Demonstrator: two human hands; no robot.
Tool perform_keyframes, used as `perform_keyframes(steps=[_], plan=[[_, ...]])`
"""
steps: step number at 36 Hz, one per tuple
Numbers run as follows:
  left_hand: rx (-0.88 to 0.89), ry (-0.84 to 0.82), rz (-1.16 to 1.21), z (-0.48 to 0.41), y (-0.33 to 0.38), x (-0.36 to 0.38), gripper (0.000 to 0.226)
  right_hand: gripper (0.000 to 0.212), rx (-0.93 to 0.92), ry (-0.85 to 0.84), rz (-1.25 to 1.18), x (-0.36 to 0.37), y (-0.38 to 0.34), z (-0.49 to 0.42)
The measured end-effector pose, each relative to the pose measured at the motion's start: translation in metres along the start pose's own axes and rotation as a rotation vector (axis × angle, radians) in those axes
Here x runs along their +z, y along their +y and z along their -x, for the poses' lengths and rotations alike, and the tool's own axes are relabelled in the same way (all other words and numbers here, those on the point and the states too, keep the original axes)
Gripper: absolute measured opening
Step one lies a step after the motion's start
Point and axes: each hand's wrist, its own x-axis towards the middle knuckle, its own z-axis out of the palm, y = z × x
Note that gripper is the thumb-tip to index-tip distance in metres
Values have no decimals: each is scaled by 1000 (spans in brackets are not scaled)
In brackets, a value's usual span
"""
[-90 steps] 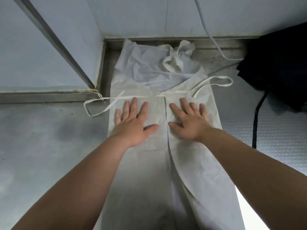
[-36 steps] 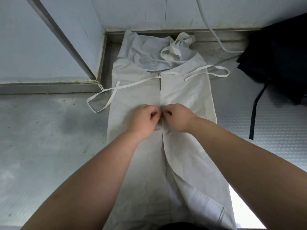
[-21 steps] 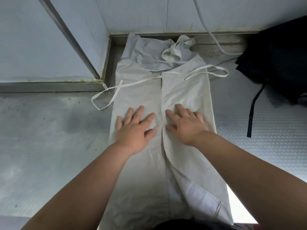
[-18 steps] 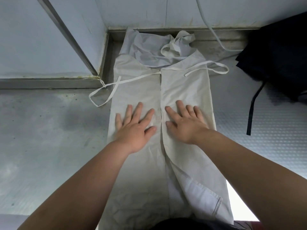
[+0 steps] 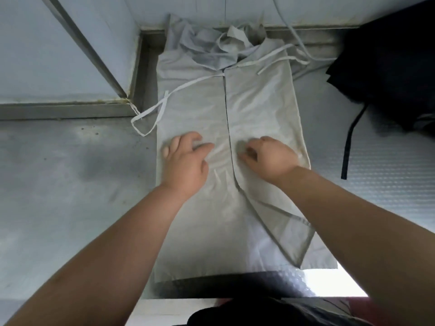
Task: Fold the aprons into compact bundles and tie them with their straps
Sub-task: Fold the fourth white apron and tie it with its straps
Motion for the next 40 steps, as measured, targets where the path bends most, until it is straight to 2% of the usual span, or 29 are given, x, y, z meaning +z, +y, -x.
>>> perform_keyframes(steps=[3,5,7,9,11,13,16,20,26,30,35,40], plan=[[8,-9,56,24,15,2,41,29,-30,-71,-118,1,4,18],[-38,-83,46,37,26,2,49,12,-64,-152,-154,-2,5,29],[-86,-163,-5,53,38,1,55,34,-80,-235,-128,-5,4,48],[-131,-199,-77,68,44,5,55,27,-83,-308,-101,-7,1,65],[-212,-169,-153,88,55,5,49,18,-81,-411,-81,-6,-3,89],[-250,-112,-153,101,60,8,41,31,-88,-462,-62,-2,-5,104],[-208,-68,-11,121,72,14,44,55,-87,-374,35,10,-1,130],[-331,-263,-114,146,81,27,56,74,-39,-344,198,29,15,156],[-410,-357,-129,165,85,42,57,74,-103,-269,295,43,38,173],[-351,-351,-115,167,85,38,70,78,-135,-245,325,45,42,177],[-167,-359,-258,204,78,29,107,111,-215,-248,462,44,43,199],[-132,-195,-231,222,77,26,81,84,-362,-236,462,42,32,209]])
